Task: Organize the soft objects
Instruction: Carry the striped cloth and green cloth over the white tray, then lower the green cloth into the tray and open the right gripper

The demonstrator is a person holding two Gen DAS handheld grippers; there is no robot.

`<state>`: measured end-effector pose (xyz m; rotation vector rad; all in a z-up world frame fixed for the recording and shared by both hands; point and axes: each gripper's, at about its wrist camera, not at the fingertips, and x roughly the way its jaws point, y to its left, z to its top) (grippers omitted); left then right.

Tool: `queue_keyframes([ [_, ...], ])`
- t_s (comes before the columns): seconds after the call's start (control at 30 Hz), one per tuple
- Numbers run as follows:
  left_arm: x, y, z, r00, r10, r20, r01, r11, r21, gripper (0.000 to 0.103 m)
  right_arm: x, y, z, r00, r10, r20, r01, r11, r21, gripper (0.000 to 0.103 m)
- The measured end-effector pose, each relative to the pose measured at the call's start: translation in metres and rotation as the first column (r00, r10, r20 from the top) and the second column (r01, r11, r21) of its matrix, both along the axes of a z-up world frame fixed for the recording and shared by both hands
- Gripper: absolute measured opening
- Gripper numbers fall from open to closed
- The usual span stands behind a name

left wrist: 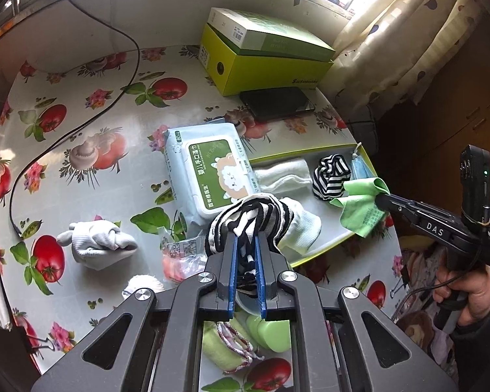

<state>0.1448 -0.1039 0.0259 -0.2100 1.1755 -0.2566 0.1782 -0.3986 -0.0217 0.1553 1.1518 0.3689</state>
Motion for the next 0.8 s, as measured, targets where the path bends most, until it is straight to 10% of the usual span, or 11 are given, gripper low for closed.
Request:
queue_keyframes([
  [0.8,0.030,-0.066,0.001,0.991,-0.136,-0.009,0.136,0.991,0.016,0.010,0.040,-0.066,-0.055,0.997,-0.040,-0.060,0.030,0.988,-0.153,0.006],
])
